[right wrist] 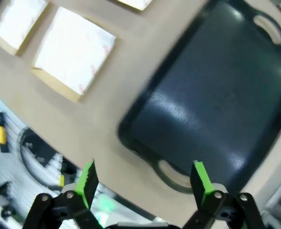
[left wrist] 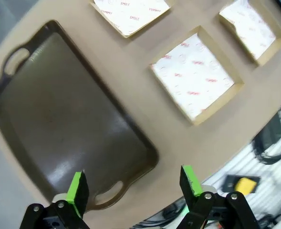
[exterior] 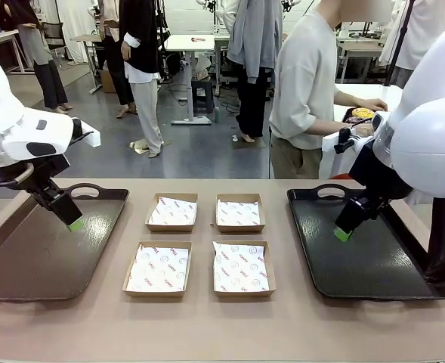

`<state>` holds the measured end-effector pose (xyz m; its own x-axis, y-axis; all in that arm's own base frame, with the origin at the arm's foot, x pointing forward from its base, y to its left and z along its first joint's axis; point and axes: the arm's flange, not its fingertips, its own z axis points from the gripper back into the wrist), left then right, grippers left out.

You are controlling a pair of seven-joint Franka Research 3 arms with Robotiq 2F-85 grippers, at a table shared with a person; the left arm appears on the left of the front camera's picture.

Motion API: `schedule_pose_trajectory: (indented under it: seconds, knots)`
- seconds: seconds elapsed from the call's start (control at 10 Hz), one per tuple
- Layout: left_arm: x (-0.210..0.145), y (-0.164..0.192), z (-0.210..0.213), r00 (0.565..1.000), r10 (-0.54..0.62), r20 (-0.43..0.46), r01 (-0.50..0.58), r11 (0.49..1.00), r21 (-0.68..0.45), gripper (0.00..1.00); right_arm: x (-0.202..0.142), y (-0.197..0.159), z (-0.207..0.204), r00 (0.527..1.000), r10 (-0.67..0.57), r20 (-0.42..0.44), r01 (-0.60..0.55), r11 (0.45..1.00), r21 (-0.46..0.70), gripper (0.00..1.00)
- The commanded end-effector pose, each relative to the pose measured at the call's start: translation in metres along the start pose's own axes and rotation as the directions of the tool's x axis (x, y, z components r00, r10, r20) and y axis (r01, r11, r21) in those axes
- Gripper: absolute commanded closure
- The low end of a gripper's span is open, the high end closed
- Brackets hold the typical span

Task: Individually package the donuts and arrange them on the tray.
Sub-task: Pick up one Paper togo box.

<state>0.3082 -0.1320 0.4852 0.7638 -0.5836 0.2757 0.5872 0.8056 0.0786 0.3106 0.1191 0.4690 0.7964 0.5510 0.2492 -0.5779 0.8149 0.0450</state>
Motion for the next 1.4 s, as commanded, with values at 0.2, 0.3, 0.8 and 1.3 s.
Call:
schedule_pose_trajectory:
  seconds: [0.2, 0.3, 0.8, 1.3]
  knots:
    - [-0.005, 0.057, 0.02, 0.892, 0.451, 0.035, -0.326, 0.696, -0.64, 0.0, -0.042, -0.089, 0.017, 0.852, -0.495, 0.169, 0.215, 0.626, 0.75, 0.0]
    - [-0.014, 0.075, 0.023, 0.837, 0.546, -0.04, -0.393, 0.548, -0.738, 0.0, -0.064, -0.114, 0.019, 0.774, -0.606, 0.18, 0.211, 0.516, 0.83, 0.0]
    - [-0.09, 0.153, 0.019, 0.677, 0.706, -0.21, -0.476, 0.202, -0.856, 0.0, -0.159, -0.166, 0.019, 0.69, -0.716, 0.111, 0.163, 0.302, 0.939, 0.0]
    - [-0.173, 0.199, -0.033, 0.565, 0.748, -0.348, -0.533, 0.01, -0.846, 0.0, -0.214, -0.207, -0.006, 0.755, -0.649, 0.094, 0.208, 0.373, 0.904, 0.0]
